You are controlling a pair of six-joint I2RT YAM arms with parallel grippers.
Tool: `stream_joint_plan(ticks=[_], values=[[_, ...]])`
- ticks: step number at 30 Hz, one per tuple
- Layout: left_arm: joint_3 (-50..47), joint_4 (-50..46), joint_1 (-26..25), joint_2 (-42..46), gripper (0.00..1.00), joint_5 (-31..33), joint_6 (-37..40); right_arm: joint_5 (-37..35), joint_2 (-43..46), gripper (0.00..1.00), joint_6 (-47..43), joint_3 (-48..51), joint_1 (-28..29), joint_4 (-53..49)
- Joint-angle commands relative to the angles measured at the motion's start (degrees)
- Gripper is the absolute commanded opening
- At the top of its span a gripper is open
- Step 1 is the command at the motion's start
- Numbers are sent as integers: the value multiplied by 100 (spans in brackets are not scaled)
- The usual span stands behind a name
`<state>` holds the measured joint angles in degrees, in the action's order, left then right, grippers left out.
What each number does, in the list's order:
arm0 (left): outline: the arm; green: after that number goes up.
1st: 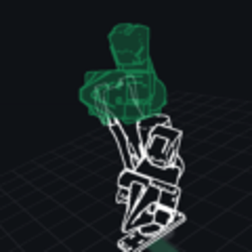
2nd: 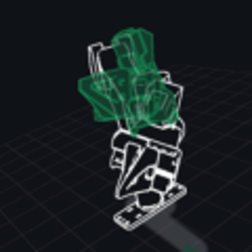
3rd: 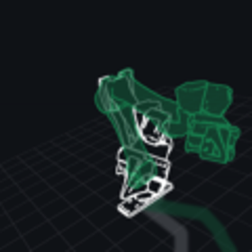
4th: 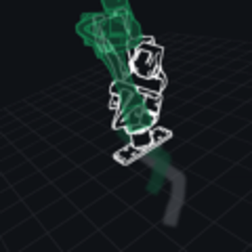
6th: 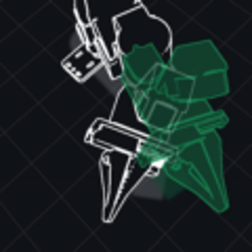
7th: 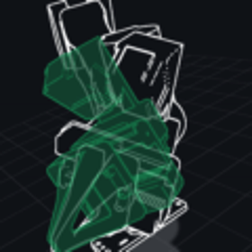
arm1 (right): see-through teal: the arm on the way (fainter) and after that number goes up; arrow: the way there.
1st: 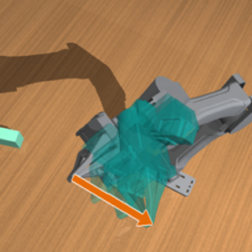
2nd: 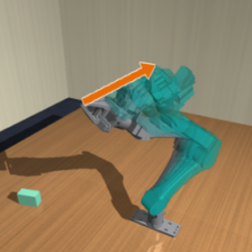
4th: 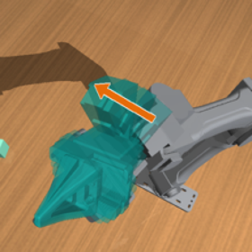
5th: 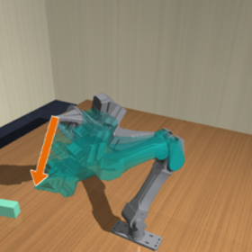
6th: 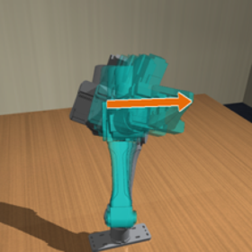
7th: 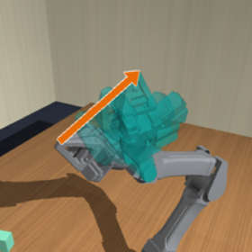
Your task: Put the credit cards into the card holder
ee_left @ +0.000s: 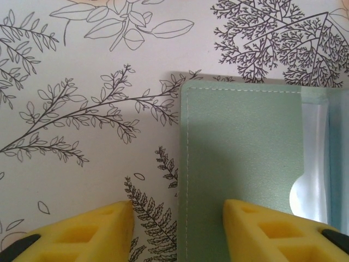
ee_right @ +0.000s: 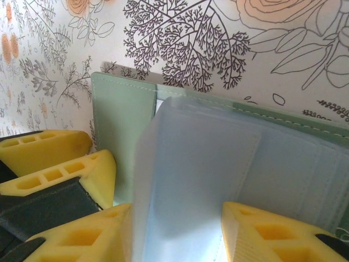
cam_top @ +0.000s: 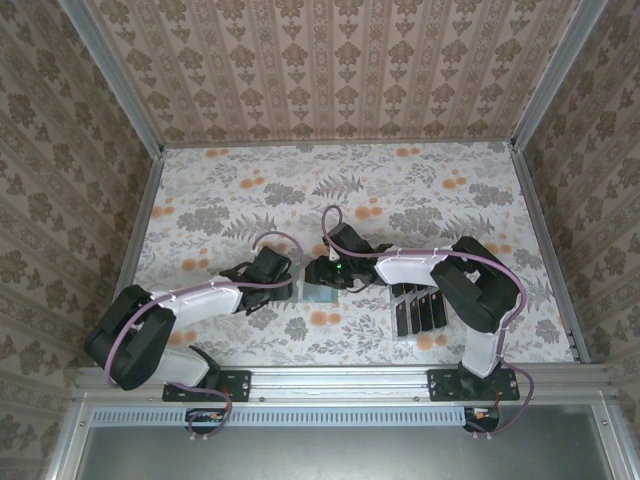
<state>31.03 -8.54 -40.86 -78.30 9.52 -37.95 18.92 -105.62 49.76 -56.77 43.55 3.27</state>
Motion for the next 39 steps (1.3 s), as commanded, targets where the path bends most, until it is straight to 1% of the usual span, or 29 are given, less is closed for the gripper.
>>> stream_joint_plan(ticks=[1, 10, 15, 25, 27, 31, 35, 39], values=[[-122, -24, -28, 292, 51, -185, -223, 165, -5, 47, 109, -201, 65, 45], [-405, -302, 78, 1392, 55, 305, -836, 141, -112, 47, 166, -492, 194, -59], [-543, -526, 122, 1958, 55, 562, -1038, 143, -287, 47, 171, -779, 301, -192], [-858, -991, 188, 2910, 56, 852, -1168, 166, -905, 47, 149, -1880, 595, -648], [-906, -1004, 222, 3016, 56, 805, -1130, 94, -839, 46, 101, -1938, 613, -736], [-889, -977, 271, 3009, 58, 656, -901, -380, -330, 47, -135, -1625, 560, -1036], [-775, -832, 306, 2791, 60, 466, -650, -863, 143, 49, -423, -1220, 437, -1500], [-596, -690, 320, 2472, 63, 287, -423, -1270, 278, 51, -727, -1070, 400, -1930]])
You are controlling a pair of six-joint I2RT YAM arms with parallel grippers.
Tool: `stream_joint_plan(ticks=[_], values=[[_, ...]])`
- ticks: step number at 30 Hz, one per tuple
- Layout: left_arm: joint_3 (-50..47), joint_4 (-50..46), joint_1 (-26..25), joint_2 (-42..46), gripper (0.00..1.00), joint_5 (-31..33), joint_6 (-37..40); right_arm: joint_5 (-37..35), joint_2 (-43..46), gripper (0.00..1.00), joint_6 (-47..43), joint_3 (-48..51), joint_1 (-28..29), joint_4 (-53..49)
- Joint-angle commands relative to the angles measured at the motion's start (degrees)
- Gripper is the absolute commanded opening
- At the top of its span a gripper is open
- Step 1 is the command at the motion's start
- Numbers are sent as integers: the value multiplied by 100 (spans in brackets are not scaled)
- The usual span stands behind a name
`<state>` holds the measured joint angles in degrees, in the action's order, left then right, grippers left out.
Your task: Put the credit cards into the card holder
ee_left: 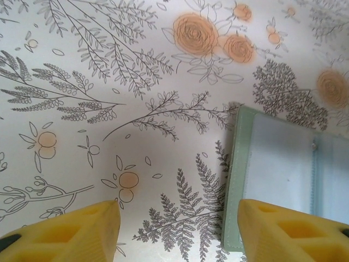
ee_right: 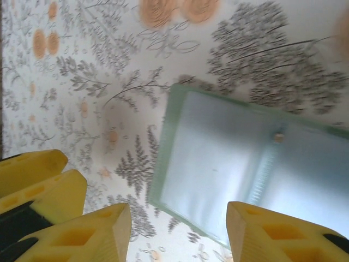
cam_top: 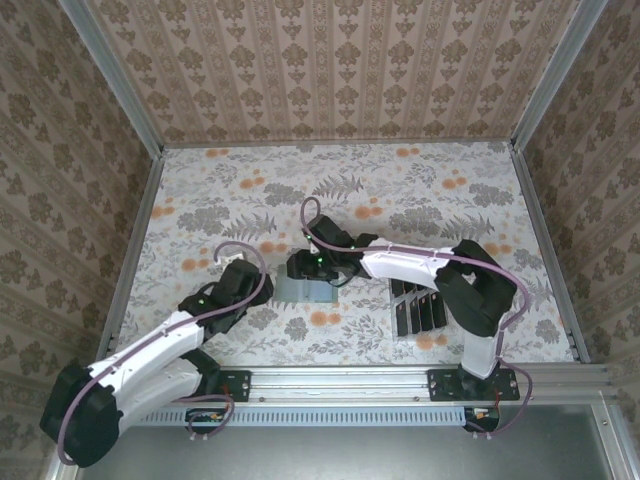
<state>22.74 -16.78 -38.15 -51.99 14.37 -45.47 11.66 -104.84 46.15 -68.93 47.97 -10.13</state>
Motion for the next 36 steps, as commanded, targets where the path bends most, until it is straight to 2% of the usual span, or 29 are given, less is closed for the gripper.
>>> stream_joint_plan(ticks=[1, 17, 29, 36], values=[[288, 174, 53, -269, 64, -255, 398, -592, 204, 51, -402, 175, -48, -618], [878, 441, 80, -1645, 68, -696, 976, -642, -67, 52, -432, 417, -226, -411], [1043, 439, 45, -2364, 68, -760, 1173, -351, -327, 52, -371, 490, -261, -149], [1007, 437, -5, -2657, 68, -685, 1036, -15, -458, 52, -197, 521, -261, 131]])
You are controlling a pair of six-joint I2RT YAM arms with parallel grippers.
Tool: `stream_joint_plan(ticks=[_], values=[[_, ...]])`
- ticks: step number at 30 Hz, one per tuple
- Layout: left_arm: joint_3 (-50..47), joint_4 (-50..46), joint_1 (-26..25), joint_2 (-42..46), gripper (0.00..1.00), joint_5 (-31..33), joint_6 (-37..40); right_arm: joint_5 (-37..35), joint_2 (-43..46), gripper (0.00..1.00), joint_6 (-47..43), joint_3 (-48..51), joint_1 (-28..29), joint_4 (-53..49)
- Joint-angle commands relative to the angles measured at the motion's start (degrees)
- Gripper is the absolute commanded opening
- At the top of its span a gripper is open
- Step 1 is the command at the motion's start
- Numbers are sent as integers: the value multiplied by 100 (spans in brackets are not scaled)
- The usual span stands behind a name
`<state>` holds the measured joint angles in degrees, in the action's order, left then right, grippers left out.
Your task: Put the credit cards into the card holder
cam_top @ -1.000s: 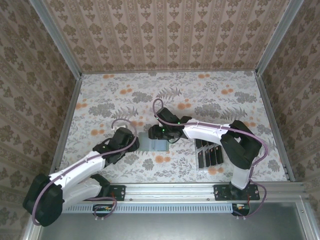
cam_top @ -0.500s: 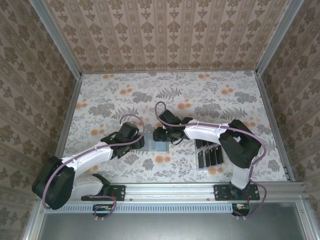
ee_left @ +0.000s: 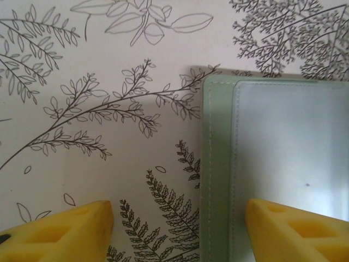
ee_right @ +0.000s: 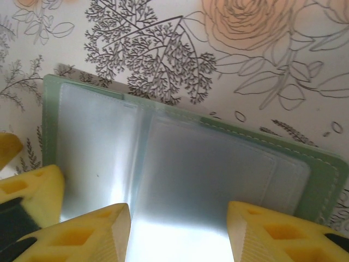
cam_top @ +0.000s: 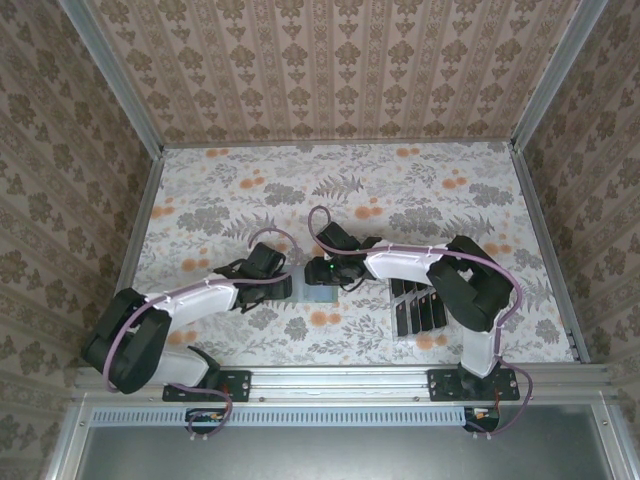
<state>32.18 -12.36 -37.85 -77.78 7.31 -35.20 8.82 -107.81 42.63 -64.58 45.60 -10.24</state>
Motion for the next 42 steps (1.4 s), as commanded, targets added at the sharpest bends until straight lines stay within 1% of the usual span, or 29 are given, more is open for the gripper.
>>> stream_joint_plan(ticks=[1, 9, 13, 16, 21, 26, 30, 36, 42], values=[[32, 31, -47, -90, 67, 11, -19, 339, -191, 52, 202, 85, -17, 205], [-81, 154, -113, -125, 68, 24, -99, 789, -359, 52, 625, 50, -20, 776], [-132, 95, -117, 57, 67, 66, -92, 909, -412, 52, 788, 33, -17, 966], [-225, 21, -117, 382, 68, 154, -100, 939, -424, 52, 873, 37, -8, 1052], [-531, 0, -117, 1168, 68, 178, -166, 997, -423, 52, 1044, 76, -10, 1232], [-862, 203, -140, 1889, 68, -93, -202, 1034, -420, 52, 1203, 88, 8, 1414], [-1009, 436, -211, 2129, 68, -375, -121, 1048, -445, 52, 1298, 86, 18, 1506], [-1118, 811, -442, 2103, 69, -497, -14, 1060, -478, 53, 1419, 103, 12, 1623], [-1035, 963, -606, 1765, 68, -419, 8, 1098, -507, 53, 1469, 124, 16, 1702]])
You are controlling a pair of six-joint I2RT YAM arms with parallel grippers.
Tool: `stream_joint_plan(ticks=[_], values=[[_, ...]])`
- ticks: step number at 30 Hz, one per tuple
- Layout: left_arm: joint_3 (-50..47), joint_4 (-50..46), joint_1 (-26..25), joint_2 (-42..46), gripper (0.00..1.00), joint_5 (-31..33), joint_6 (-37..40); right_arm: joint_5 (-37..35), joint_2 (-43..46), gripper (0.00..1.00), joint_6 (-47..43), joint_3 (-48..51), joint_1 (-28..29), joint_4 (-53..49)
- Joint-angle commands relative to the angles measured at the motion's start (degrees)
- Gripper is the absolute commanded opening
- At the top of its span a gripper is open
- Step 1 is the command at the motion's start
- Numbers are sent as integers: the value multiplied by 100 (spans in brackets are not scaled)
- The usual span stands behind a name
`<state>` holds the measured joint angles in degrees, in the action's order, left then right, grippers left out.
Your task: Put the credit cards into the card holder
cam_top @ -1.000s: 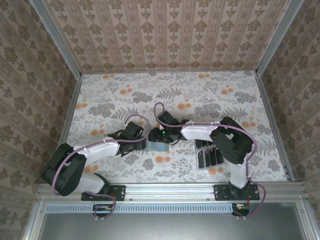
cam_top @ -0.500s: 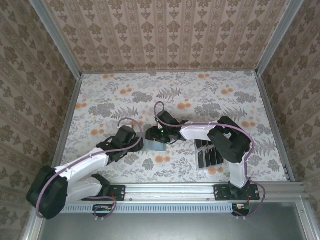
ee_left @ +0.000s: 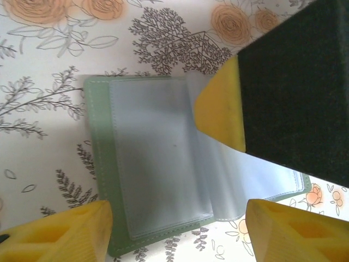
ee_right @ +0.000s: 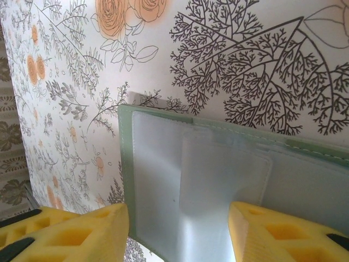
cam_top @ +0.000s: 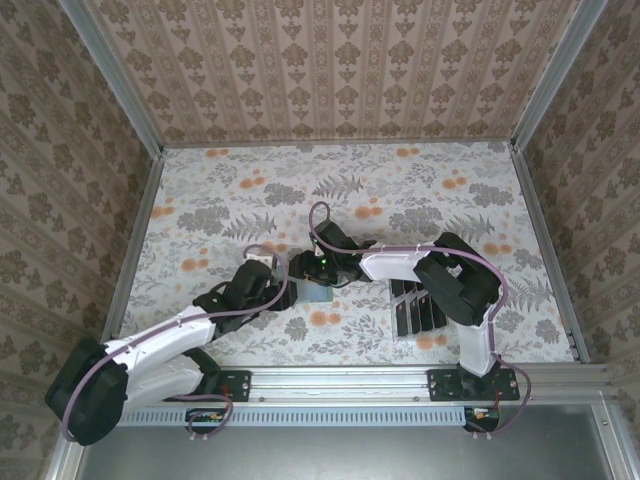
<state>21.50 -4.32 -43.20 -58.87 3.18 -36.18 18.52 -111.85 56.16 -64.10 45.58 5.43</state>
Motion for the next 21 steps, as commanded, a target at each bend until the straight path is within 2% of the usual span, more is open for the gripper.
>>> stream_joint_plan(ticks=[1, 16, 21], values=[[56, 190, -92, -192, 68, 20, 114, 127, -102, 53, 127, 81, 17, 142], [390, 68, -323, -1235, 68, 742, 182, 200, -98, 53, 167, 54, 11, 195], [317, 91, -340, -1320, 68, 833, 73, 96, 202, 53, 158, 240, -59, 192]])
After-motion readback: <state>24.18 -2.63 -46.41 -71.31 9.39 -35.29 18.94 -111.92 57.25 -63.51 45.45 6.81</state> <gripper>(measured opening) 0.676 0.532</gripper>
